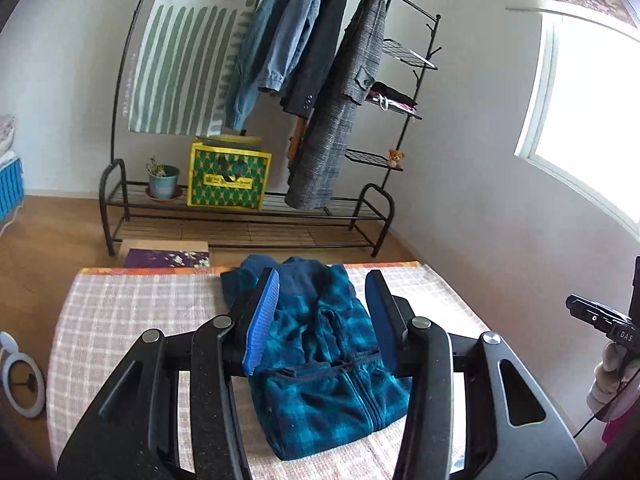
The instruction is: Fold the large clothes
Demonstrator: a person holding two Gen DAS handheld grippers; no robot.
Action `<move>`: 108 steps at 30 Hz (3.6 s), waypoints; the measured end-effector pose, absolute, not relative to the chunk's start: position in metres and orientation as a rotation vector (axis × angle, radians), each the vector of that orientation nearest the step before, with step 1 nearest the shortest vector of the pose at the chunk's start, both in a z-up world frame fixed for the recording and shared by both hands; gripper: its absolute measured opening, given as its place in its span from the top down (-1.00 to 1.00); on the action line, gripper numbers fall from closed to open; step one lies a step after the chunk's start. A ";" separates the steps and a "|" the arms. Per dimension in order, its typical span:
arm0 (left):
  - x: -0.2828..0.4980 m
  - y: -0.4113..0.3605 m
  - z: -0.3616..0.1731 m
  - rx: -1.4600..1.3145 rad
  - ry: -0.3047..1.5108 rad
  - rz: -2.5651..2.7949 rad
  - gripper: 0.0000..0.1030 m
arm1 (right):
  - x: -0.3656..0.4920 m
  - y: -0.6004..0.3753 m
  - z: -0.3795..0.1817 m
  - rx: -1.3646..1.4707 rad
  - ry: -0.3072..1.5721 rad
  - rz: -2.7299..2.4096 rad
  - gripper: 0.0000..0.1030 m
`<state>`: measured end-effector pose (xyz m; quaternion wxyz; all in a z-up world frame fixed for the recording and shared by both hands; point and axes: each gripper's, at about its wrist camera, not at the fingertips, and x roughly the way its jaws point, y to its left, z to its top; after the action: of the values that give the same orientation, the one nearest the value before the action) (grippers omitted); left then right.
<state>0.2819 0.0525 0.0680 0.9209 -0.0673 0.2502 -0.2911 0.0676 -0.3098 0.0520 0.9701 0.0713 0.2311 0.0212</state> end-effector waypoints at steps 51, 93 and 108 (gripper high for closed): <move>0.655 -0.035 -0.240 0.075 0.896 -0.495 -0.16 | 0.553 -0.427 -0.202 0.138 0.879 0.289 -0.16; 0.559 -0.048 -0.152 0.075 0.630 -0.632 0.82 | 0.501 -0.417 -0.128 0.259 0.672 0.403 0.78; 0.348 -0.005 -0.139 0.070 0.641 -0.643 0.82 | 0.297 -0.392 -0.129 0.223 0.743 0.389 0.84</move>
<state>0.3480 -0.0046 -0.1388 0.8981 0.0338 0.3097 -0.3104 0.2967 -0.3916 -0.1288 0.9074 0.1079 0.3598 0.1883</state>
